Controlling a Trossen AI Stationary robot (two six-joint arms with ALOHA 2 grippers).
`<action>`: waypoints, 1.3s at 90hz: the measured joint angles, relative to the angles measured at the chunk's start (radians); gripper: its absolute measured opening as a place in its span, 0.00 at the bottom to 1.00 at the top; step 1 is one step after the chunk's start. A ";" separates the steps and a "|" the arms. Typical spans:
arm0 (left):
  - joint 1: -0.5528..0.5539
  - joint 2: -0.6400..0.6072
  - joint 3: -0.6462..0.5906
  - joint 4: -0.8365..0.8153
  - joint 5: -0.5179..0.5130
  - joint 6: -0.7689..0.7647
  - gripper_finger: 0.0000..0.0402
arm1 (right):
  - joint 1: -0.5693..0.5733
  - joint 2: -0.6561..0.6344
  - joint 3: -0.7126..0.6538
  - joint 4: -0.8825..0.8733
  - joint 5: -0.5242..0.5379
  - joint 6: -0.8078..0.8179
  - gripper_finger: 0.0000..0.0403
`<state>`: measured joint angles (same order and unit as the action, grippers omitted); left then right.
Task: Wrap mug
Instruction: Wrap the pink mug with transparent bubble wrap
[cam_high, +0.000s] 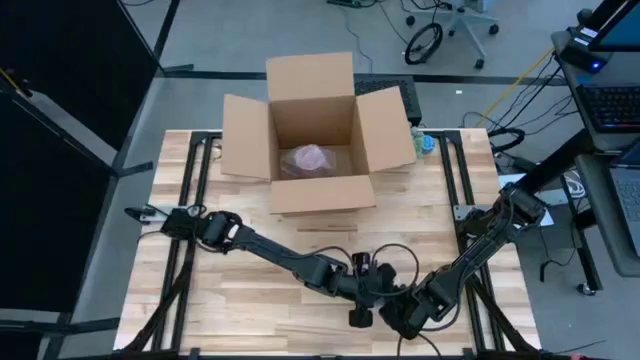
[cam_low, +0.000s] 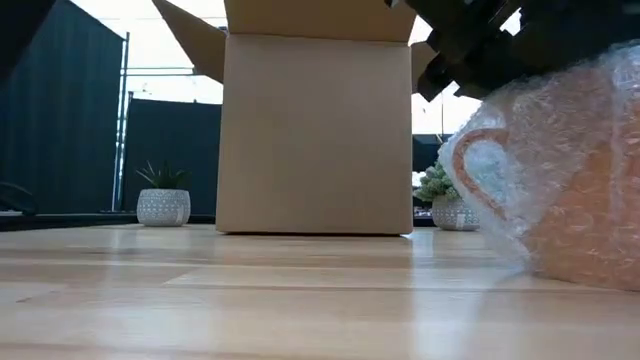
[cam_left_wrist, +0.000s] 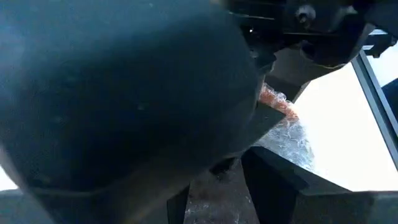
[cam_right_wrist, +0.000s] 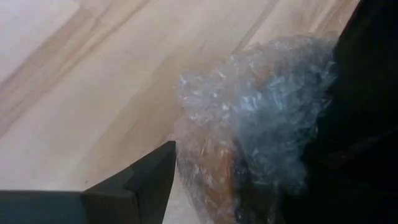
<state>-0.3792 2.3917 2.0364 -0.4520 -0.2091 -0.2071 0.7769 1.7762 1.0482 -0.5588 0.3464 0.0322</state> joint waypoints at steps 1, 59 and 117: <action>0.001 0.000 0.000 -0.002 0.002 -0.003 0.33 | 0.000 0.000 0.000 0.000 0.000 0.004 0.56; -0.020 -0.128 0.063 -0.197 -0.039 -0.054 0.33 | 0.008 0.013 -0.011 0.001 0.011 0.086 0.56; -0.028 -0.049 0.068 -0.225 -0.040 0.576 0.33 | 0.010 -0.024 -0.010 0.008 0.033 0.099 0.56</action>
<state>-0.4076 2.3429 2.1044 -0.6773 -0.2492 0.3685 0.7864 1.7519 1.0382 -0.5508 0.3796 0.1316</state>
